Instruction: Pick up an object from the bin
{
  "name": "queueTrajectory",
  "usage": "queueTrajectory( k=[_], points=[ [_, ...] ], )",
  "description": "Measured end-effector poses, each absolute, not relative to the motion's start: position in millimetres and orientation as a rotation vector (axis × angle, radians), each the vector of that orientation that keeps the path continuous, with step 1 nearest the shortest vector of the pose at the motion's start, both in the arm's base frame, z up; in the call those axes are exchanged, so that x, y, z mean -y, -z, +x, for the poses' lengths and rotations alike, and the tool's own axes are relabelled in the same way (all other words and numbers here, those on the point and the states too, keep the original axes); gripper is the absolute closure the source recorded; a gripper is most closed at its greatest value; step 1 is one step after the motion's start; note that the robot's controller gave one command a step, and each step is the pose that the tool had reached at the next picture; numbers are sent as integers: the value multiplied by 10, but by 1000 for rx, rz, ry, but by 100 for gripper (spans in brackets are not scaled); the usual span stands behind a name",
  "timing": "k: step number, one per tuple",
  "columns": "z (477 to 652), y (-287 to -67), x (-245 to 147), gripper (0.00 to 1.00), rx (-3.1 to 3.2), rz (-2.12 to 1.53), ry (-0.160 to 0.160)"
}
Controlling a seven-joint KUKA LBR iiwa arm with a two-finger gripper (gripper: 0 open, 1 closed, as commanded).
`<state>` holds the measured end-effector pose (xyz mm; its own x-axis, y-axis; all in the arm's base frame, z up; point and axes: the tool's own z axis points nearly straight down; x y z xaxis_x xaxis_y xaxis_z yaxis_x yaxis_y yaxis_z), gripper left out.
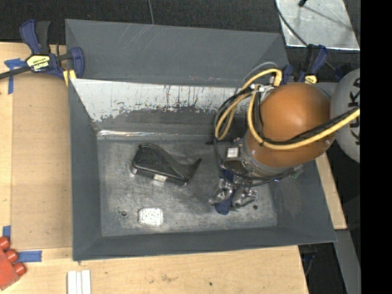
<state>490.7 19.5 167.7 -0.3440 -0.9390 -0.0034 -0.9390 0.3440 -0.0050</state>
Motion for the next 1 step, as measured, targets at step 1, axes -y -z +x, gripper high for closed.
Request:
queueTrajectory(
  k=[1],
  points=[
    [4917,-1987,-197,100,-2573,-1793,3]
  ],
)
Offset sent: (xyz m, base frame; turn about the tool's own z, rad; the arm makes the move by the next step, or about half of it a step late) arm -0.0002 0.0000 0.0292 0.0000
